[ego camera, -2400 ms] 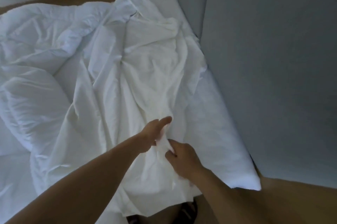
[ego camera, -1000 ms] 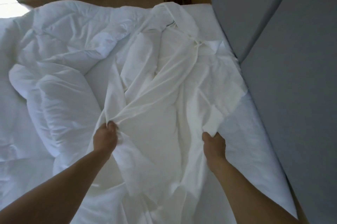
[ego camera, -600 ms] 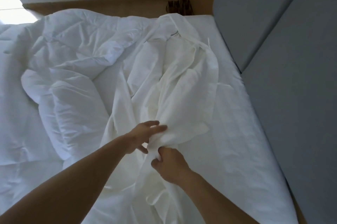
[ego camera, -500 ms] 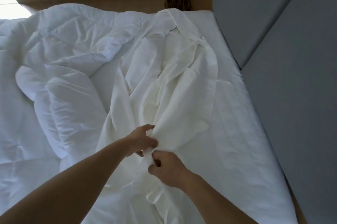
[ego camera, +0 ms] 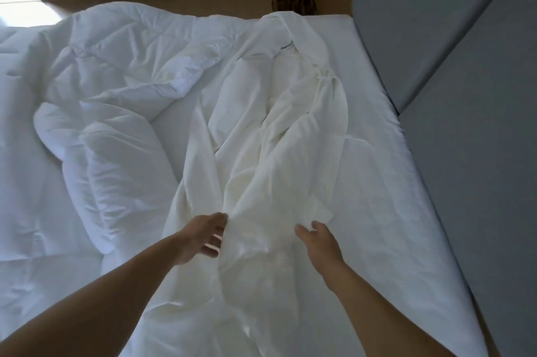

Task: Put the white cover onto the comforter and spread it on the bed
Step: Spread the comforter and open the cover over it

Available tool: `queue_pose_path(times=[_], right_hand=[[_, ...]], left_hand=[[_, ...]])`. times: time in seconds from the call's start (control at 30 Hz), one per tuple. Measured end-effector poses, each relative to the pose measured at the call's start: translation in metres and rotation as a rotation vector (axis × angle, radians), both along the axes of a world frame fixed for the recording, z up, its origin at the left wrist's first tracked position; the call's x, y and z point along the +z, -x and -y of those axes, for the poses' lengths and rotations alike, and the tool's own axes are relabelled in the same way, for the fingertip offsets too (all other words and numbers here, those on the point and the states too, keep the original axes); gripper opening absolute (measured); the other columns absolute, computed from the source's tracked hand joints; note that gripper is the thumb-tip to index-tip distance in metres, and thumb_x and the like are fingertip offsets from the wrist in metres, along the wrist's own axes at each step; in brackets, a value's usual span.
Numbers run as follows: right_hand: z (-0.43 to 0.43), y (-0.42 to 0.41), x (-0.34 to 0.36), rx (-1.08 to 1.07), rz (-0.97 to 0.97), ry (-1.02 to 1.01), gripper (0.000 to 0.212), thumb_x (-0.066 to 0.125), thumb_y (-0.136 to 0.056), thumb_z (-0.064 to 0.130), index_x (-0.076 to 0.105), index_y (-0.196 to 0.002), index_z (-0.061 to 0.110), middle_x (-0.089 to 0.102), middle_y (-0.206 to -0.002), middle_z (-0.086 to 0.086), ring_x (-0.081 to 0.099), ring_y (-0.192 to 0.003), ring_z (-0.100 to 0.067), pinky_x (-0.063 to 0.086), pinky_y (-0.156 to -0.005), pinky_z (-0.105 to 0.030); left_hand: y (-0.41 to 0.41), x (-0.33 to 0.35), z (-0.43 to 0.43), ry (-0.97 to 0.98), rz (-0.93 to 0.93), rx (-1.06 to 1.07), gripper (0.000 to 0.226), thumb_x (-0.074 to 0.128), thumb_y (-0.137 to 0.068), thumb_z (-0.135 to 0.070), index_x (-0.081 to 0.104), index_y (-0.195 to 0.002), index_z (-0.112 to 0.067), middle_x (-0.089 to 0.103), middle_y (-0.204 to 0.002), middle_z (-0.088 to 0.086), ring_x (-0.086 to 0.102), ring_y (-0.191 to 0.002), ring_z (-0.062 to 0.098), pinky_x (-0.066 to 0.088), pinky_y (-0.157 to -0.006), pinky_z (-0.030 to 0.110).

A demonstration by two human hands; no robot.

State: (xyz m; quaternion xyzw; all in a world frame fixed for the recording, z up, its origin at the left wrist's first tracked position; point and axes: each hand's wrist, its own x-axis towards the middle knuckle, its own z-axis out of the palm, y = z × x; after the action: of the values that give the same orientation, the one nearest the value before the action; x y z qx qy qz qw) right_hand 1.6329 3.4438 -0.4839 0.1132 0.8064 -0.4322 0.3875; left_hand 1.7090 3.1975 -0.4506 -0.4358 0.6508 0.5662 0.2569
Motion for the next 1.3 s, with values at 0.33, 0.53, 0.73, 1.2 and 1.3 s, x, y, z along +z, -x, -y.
queue_pose_path(times=[0.33,0.53,0.73,1.2,1.3], right_hand=[[0.033,0.007,-0.03,-0.369,0.243,0.221,0.107,0.093,-0.045,0.047,0.048,-0.134,0.008,0.065,-0.121,-0.007,0.066,-0.104,-0.03,0.056,-0.093,-0.049],[0.002,0.037,-0.026,-0.369,0.382,0.165,0.02,0.073,-0.078,0.008,0.067,-0.091,-0.006,0.072,-0.089,-0.017,0.068,-0.081,-0.032,0.06,-0.078,-0.045],[-0.037,0.064,-0.017,-0.392,0.224,0.181,0.018,0.06,-0.085,0.017,0.059,-0.074,0.003,0.062,-0.078,-0.016,0.057,-0.067,-0.026,0.043,-0.057,-0.033],[-0.092,0.095,0.056,-0.404,0.089,0.35,0.017,0.063,-0.082,-0.001,0.066,-0.099,0.001,0.068,-0.095,-0.018,0.064,-0.08,-0.033,0.052,-0.066,-0.035],[-0.116,0.116,0.095,-0.421,-0.028,0.369,0.025,0.064,-0.079,0.001,0.068,-0.104,0.001,0.07,-0.099,-0.019,0.066,-0.083,-0.035,0.055,-0.07,-0.038]], left_hand=[[-0.014,-0.032,-0.003,0.161,-0.054,0.126,0.083,0.079,-0.083,-0.02,0.031,-0.15,-0.018,0.059,-0.114,0.002,0.062,-0.094,0.017,0.051,-0.072,0.026],[-0.027,-0.044,-0.011,0.708,0.185,-0.129,0.104,0.084,-0.071,-0.043,0.023,-0.151,-0.016,0.04,-0.148,0.01,0.04,-0.134,0.032,0.039,-0.107,0.044],[-0.044,-0.051,0.018,0.689,0.373,-0.061,0.147,0.084,-0.052,-0.069,-0.013,-0.155,-0.03,0.0,-0.162,0.018,0.012,-0.148,0.043,0.022,-0.116,0.06],[0.038,0.002,-0.117,0.159,-0.062,-0.1,0.053,0.062,-0.076,-0.004,0.06,-0.125,-0.025,0.067,-0.1,0.001,0.063,-0.083,0.015,0.049,-0.059,0.02],[0.065,0.032,-0.165,0.01,-0.174,-0.075,0.063,0.062,-0.062,-0.013,0.063,-0.124,-0.024,0.068,-0.102,0.006,0.066,-0.092,0.026,0.059,-0.08,0.039]])
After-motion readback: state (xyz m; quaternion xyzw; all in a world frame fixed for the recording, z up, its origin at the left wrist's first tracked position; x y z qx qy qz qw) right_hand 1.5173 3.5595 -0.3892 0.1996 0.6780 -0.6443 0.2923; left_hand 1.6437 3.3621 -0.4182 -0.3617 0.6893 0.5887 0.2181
